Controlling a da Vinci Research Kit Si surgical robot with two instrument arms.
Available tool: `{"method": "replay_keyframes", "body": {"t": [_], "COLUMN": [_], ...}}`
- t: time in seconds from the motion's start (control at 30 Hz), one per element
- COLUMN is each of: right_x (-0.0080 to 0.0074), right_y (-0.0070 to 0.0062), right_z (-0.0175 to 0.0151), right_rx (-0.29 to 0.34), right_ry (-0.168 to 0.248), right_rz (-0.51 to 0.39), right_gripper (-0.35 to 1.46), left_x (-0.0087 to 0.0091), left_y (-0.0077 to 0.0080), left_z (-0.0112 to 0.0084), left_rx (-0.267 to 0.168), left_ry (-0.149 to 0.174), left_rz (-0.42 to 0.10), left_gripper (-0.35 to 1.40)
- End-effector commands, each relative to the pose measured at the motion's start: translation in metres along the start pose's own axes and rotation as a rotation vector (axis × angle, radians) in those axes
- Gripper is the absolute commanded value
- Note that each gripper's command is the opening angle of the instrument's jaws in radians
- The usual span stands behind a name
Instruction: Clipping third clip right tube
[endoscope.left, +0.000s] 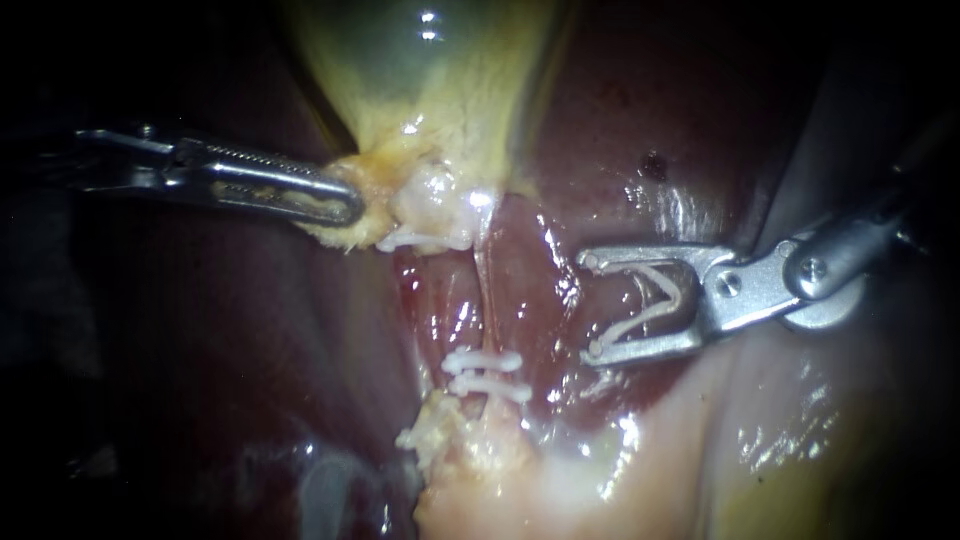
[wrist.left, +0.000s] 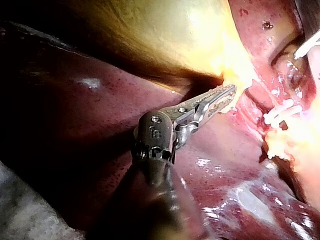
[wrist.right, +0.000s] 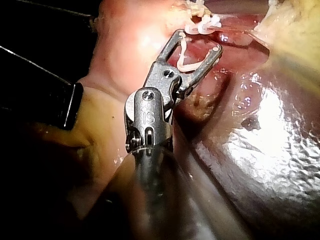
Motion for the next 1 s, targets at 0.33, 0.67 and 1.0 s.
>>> {"method": "replay_keyframes", "body": {"t": [0.33, 0.67, 1.0], "right_x": [-0.0001, -0.0001, -0.0001], "right_y": [0.0000, 0.0000, 0.0001], "right_z": [0.0001, 0.0001, 0.0002], "right_rx": [-0.001, -0.001, -0.001], "right_ry": [0.000, 0.000, 0.000], "right_rz": [0.000, 0.000, 0.001], "right_gripper": [0.50, 0.50, 0.50], "left_x": [0.0009, 0.0061, 0.0082], "left_y": [0.0006, 0.0033, 0.0054], "left_z": [-0.0022, -0.0091, -0.0112], "left_rx": [-0.013, 0.015, 0.019], "left_ry": [-0.004, 0.037, 0.063], "left_rz": [-0.005, -0.006, 0.004], "left_gripper": [-0.35, -0.35, -0.35]}}
